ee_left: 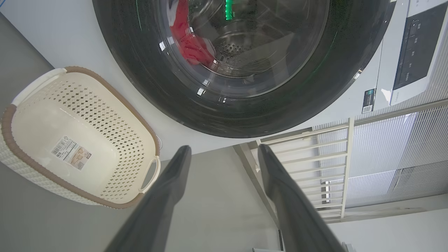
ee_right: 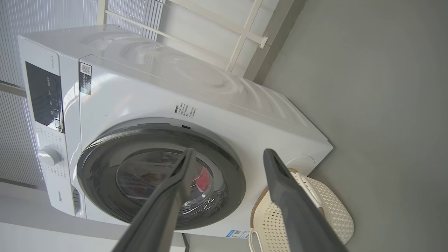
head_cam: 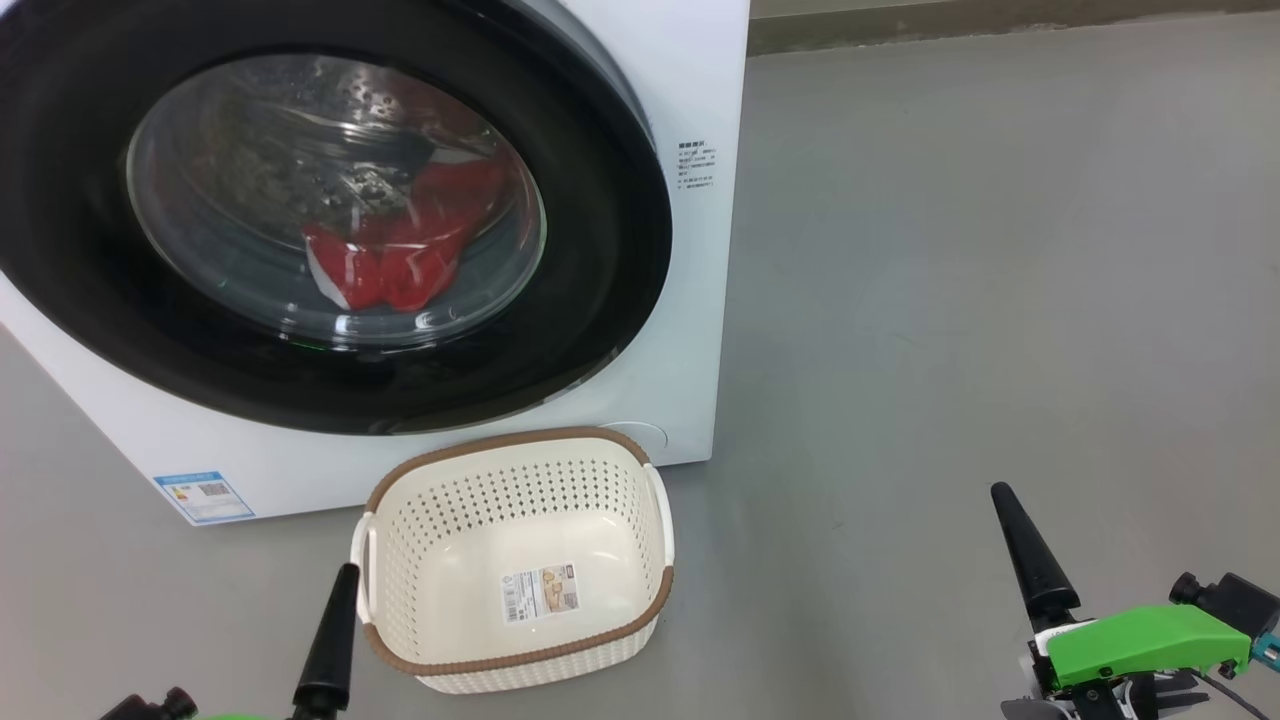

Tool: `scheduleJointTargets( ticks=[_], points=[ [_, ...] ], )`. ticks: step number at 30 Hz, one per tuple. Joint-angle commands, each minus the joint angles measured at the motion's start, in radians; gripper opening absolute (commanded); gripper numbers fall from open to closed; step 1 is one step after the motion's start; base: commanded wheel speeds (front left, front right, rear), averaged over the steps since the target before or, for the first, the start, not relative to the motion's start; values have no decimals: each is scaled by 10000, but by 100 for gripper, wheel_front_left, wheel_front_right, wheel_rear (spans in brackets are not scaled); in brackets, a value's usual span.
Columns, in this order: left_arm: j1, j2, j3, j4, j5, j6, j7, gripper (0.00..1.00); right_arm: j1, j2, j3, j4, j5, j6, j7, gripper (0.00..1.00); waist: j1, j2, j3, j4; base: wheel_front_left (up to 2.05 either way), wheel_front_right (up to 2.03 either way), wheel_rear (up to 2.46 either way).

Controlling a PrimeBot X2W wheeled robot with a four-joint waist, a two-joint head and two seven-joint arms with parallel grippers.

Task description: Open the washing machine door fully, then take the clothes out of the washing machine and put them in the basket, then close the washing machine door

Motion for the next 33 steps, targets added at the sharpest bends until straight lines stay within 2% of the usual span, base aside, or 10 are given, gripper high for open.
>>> scheduleJointTargets(
  ticks=[1, 33],
  points=[
    [-471, 132, 88, -295, 150, -31, -86, 100, -463, -164, 154, -313, -182, -1, -88, 100, -1, 0, 1, 0, 0, 0, 0],
    [-677, 190, 213, -976, 4917, -50, -1005, 100, -869, -483, 1029, -680, -4623, -4, -1003, 100, -1, 0, 61, -36, 0, 0, 0]
  ],
)
